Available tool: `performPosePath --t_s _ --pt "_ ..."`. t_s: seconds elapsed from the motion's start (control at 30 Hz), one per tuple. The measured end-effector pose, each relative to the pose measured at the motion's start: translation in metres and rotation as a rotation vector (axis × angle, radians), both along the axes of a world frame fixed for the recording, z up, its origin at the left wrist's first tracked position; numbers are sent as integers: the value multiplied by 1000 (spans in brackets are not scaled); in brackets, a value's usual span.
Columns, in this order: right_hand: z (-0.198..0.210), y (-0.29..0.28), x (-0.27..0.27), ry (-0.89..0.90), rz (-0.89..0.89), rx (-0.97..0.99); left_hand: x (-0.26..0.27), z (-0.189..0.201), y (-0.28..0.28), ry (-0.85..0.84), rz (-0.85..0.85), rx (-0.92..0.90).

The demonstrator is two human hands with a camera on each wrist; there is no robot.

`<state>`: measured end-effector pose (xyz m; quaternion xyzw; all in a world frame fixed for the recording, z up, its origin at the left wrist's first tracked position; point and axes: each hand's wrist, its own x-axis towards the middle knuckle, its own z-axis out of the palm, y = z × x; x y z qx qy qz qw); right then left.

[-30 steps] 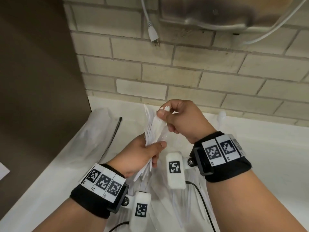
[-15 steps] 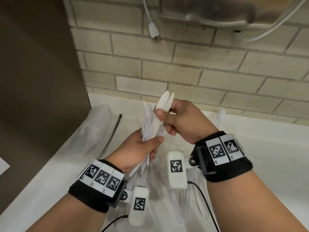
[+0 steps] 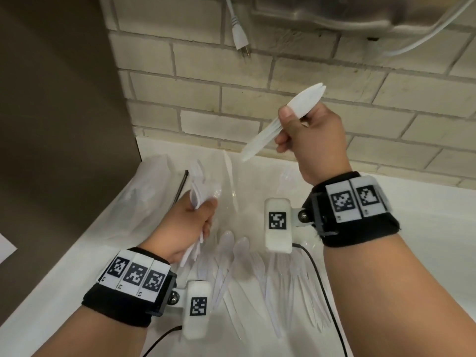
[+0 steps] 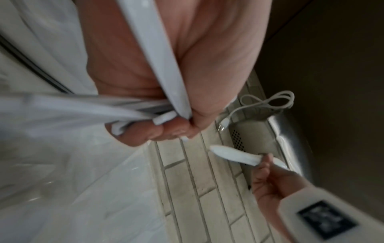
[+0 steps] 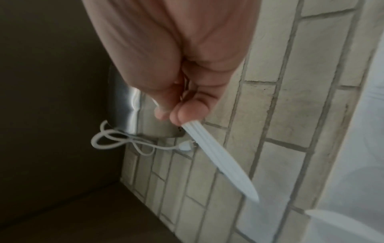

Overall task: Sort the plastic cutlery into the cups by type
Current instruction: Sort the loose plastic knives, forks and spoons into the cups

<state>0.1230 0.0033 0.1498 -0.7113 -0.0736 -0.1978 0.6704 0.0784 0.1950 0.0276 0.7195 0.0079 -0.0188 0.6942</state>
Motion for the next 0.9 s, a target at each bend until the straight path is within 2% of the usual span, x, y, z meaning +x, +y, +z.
performPosePath --t_s 0.07,0.13,0.3,0.43,0.6,0.8,0.9 --pt "-8 8 12 -14 -82 -54 2 2 3 15 86 -70" --pt "-22 18 24 21 -91 -134 3 3 5 11 123 -94" --pt "-59 35 47 157 -62 -281 -2 3 8 40 60 -206" --pt "-70 41 57 290 -13 -414 -4 3 8 88 23 -316" --pt "-72 41 64 422 -1 -385 -4 5 3 121 10 -386" --pt "-56 37 40 287 -1 -344 -5 8 -4 119 26 -380" --pt "-45 44 13 207 76 -325 -2 8 -9 120 80 -322"
